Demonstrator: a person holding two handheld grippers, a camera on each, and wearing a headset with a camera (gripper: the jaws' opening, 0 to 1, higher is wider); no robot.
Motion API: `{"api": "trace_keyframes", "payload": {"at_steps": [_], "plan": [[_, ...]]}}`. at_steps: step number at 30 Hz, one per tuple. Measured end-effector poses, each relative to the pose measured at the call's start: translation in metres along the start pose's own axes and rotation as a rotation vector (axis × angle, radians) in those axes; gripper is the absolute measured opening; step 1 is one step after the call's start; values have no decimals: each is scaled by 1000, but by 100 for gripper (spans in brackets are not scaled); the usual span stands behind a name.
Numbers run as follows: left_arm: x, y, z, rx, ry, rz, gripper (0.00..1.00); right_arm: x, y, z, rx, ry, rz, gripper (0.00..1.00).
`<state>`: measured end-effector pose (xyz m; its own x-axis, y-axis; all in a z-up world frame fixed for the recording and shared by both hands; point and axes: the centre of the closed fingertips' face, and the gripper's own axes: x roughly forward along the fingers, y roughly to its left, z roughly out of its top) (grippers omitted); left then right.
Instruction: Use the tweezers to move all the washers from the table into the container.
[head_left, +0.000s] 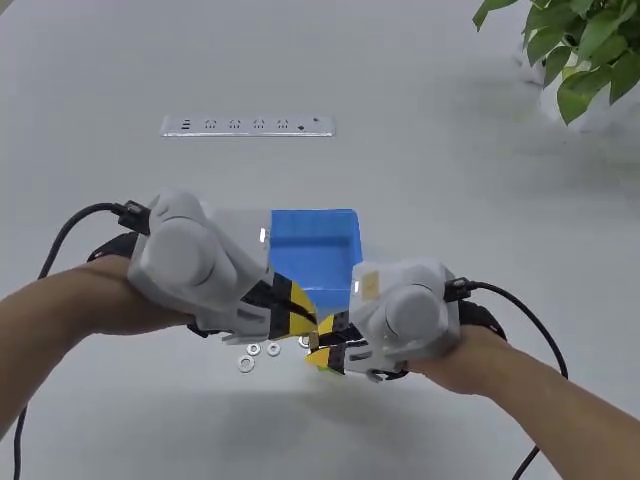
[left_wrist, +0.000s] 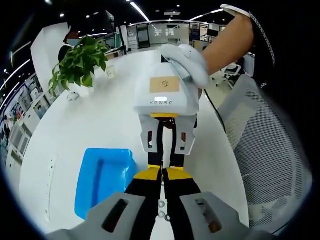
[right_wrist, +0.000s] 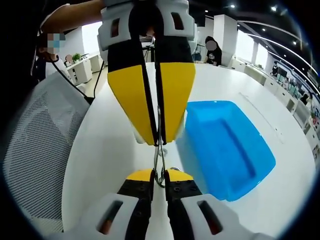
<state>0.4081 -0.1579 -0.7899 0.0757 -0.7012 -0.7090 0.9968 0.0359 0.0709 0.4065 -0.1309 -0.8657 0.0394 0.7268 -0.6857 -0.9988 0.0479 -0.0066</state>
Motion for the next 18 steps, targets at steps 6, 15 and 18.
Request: {"api": "trace_keyframes", "payload": {"at_steps": [6, 15, 18], "plan": [[-2, 0, 1, 1, 0, 2, 6, -1, 0, 2, -3, -2, 0, 10], [-10, -2, 6, 0, 3, 2, 6, -6, 2, 10, -5, -5, 6, 10], [-15, -1, 8, -4, 5, 6, 6, -8, 2, 15, -11, -4, 11, 10]]}}
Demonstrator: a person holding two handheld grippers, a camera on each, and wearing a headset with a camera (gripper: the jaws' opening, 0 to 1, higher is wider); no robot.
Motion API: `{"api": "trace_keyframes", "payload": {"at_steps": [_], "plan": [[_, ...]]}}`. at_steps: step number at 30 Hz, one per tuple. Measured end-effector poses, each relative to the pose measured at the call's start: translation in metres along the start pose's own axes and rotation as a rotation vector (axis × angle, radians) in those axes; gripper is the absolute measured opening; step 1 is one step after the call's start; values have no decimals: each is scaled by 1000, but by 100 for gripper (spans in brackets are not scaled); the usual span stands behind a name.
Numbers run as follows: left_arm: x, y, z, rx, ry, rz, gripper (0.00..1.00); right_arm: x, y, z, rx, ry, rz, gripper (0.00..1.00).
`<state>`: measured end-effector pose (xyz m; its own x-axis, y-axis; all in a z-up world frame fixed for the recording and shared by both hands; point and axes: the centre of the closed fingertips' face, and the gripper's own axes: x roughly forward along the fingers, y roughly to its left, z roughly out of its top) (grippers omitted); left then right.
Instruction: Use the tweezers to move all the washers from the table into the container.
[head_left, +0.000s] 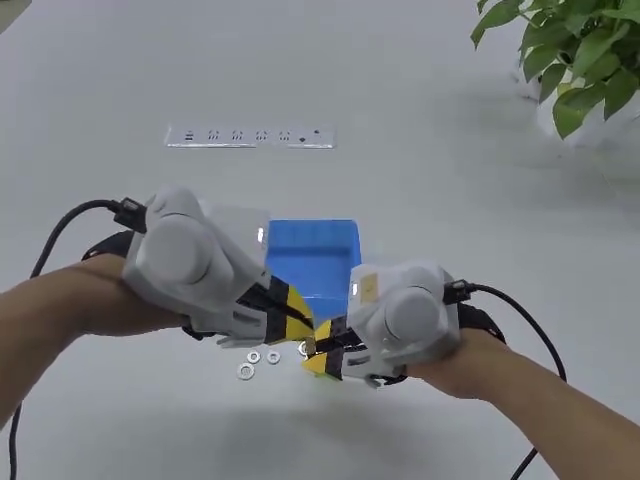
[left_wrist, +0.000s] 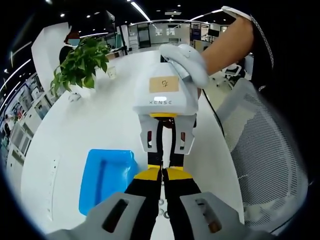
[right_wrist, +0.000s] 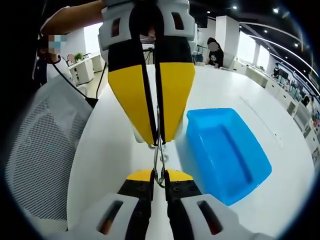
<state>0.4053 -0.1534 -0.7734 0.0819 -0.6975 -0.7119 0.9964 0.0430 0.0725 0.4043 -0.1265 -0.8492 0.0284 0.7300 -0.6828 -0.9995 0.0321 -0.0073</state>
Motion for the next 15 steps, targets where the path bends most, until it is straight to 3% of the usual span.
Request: {"api": "trace_keyframes", "payload": {"at_steps": [15], "plan": [[-25, 8, 18, -8, -15, 24, 6, -16, -6, 26, -31, -5, 2, 10]]}}
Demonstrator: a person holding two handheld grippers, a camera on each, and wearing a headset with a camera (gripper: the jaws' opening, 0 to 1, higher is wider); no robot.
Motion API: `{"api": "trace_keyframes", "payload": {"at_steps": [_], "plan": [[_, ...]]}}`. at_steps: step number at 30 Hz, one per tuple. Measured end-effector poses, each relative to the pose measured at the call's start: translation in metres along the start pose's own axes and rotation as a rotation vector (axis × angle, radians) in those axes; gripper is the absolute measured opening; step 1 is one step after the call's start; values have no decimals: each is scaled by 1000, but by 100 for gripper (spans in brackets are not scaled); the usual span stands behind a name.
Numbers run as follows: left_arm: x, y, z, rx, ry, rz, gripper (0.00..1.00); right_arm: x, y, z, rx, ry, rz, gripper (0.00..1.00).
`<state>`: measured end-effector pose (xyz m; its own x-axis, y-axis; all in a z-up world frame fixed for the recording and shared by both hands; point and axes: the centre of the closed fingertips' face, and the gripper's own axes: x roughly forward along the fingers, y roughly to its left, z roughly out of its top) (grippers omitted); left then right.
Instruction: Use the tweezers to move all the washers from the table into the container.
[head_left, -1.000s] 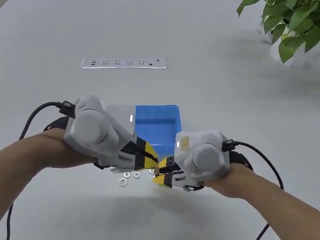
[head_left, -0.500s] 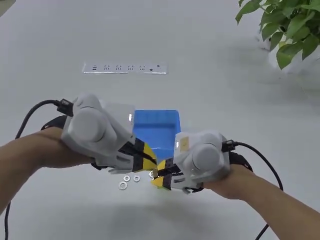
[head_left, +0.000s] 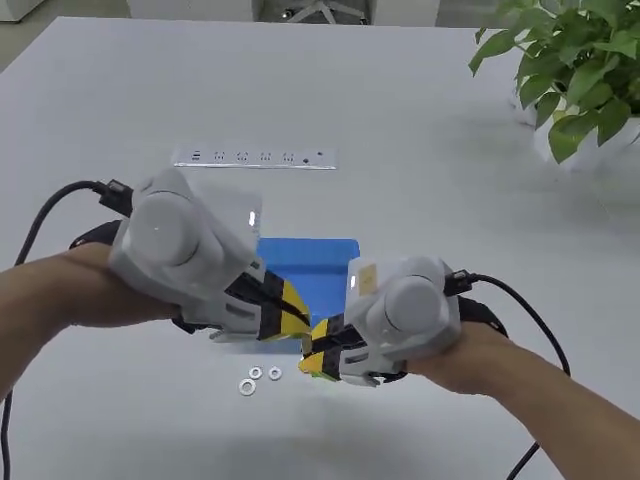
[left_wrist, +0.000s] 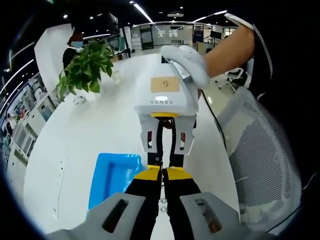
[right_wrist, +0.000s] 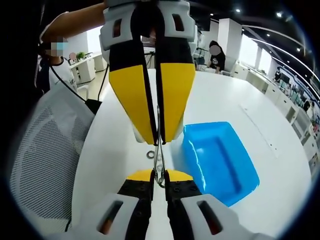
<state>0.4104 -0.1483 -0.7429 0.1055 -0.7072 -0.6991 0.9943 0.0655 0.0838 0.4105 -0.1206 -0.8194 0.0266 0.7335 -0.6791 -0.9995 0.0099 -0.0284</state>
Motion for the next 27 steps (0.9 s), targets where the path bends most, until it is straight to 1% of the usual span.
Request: {"api": "trace_keyframes", "payload": {"at_steps": [4, 12, 19, 27], "plan": [[-4, 5, 5, 6, -2, 11, 6, -4, -6, 5, -12, 2, -3, 10], [-12, 19, 11, 16, -6, 35, 6, -9, -22, 14, -25, -8, -16, 10], [-14, 33, 13, 19, -12, 45, 6, -10, -37, 18, -30, -15, -31, 10], [-14, 53, 13, 27, -13, 59, 6, -10, -56, 21, -38, -19, -49, 10]]}}
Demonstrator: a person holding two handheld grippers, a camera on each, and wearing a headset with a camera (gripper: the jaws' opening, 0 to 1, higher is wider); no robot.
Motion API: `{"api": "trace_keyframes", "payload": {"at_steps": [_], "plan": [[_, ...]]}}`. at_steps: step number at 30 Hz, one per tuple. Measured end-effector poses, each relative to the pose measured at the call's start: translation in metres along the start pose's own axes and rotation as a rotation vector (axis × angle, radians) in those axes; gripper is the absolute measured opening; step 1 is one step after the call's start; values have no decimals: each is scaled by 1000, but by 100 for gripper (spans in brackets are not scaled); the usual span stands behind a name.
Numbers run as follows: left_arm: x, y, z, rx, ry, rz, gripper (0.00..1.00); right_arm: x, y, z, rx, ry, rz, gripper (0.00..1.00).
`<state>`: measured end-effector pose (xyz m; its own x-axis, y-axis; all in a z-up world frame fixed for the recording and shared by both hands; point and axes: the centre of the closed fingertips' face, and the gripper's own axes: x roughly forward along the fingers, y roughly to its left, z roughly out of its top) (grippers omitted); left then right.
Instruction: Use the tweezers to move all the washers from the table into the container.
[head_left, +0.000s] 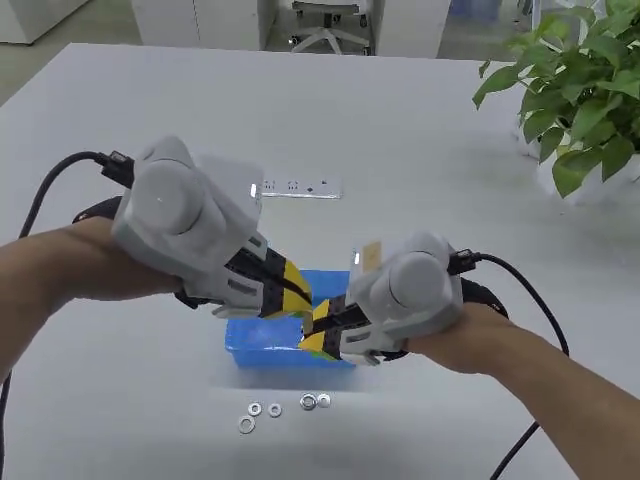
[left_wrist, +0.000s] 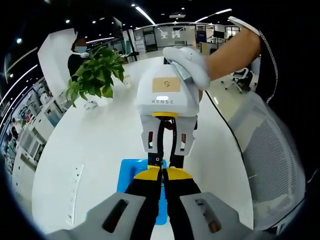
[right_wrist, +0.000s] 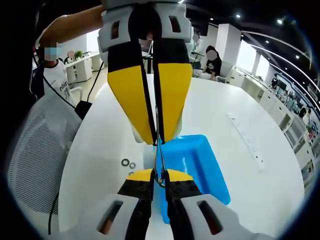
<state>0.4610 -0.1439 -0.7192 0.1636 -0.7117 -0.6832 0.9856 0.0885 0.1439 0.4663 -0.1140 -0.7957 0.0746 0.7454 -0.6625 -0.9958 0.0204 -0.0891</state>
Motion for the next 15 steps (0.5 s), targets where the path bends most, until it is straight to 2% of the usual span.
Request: {"api": "trace_keyframes", "payload": {"at_steps": [7, 15], "plan": [[8, 13, -5, 10, 3, 7, 6, 6, -16, -7, 3, 7, -11, 10], [22, 22, -15, 9, 11, -14, 6, 13, -24, -22, 5, 29, -6, 10]]}}
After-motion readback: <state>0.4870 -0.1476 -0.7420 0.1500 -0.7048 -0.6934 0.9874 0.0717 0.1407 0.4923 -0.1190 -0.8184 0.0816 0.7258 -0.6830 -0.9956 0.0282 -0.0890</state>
